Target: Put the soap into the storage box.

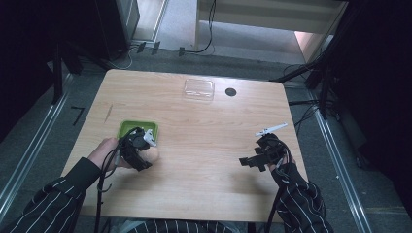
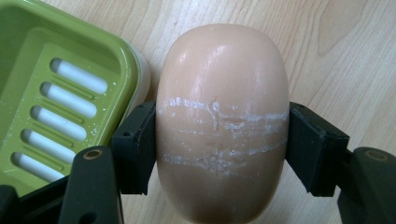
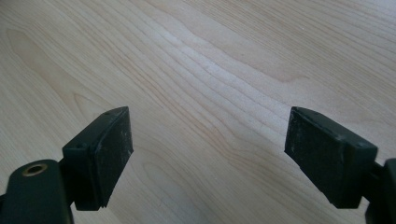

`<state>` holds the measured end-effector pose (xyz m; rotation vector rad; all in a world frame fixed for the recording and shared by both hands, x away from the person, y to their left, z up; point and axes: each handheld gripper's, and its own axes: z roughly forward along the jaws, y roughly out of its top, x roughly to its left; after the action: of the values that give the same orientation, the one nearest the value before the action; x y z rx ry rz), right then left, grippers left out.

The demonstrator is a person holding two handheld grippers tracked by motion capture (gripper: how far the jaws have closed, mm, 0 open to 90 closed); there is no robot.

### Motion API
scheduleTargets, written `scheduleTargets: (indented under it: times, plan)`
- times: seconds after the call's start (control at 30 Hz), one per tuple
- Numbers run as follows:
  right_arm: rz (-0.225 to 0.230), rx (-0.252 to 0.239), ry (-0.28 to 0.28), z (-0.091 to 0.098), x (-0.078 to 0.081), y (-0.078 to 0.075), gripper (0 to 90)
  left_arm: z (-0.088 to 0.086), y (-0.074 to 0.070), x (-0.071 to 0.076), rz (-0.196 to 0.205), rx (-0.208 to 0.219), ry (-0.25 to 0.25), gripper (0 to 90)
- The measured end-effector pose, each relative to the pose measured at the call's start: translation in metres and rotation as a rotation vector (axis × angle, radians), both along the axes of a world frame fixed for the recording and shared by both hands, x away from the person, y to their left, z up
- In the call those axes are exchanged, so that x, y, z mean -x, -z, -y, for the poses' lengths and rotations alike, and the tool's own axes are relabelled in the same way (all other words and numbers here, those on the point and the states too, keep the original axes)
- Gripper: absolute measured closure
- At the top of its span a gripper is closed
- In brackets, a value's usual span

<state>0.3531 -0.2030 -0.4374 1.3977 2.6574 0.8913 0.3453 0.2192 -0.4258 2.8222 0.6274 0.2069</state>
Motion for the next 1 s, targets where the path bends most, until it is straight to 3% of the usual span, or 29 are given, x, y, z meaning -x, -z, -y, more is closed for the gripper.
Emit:
scheduleTargets:
  times: [0.23,0.37,0.97,1.0]
  plan:
    - [-0.001,0.001,0.002,0.0,0.0,0.0,16.0,-0.002,-0.005,-0.002,0.009,0.002,0.0,33.8]
    - [-0.001,0.001,-0.002,0.0,0.0,0.0,16.0,-0.004,-0.01,-0.004,0.036,0.015,-0.016,33.8]
    - [-0.001,0.002,-0.006,0.0,0.0,0.0,16.0,-0.008,-0.015,-0.012,0.052,0.01,-0.026,33.8]
    - [-0.002,0.003,-0.006,0.0,0.0,0.0,16.0,-0.009,-0.016,-0.012,0.07,0.002,-0.034,33.8]
